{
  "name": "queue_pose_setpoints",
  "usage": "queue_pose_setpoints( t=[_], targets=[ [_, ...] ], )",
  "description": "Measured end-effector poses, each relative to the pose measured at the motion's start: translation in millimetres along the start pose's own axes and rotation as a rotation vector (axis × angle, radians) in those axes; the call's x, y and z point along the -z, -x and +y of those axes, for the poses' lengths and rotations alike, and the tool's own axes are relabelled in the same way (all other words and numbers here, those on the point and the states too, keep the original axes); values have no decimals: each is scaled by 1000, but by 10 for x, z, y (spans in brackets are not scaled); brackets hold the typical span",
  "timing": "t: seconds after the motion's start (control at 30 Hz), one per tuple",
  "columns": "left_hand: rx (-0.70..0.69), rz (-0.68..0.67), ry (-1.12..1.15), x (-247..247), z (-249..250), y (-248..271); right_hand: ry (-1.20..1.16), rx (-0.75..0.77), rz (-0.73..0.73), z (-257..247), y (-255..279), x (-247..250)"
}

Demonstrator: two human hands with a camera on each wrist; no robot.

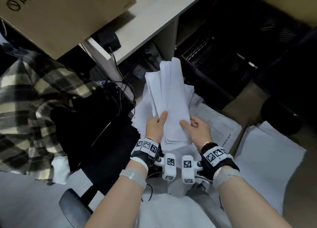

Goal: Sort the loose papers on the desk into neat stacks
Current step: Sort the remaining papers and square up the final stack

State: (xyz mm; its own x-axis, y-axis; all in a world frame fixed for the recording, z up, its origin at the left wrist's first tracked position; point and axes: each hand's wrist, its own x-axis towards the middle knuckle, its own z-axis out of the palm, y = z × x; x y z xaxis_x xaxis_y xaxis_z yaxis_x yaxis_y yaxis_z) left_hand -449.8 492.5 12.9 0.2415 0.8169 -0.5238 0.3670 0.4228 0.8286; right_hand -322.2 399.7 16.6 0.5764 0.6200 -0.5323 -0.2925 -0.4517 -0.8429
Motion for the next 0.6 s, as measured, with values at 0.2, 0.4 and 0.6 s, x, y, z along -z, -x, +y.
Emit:
queue_pose_setpoints(
  t=[0.2,0.4,0.6],
  targets=[
    [-107,-87,10,-342,210,266,-9,45,-50,-198,84,479],
    [-143,-89,53,-621,230,538,-130,4,-92,-201,177,895],
    [-174,-97,33,-892,243,892,-143,-13,-152,-130,305,1332]
  ],
)
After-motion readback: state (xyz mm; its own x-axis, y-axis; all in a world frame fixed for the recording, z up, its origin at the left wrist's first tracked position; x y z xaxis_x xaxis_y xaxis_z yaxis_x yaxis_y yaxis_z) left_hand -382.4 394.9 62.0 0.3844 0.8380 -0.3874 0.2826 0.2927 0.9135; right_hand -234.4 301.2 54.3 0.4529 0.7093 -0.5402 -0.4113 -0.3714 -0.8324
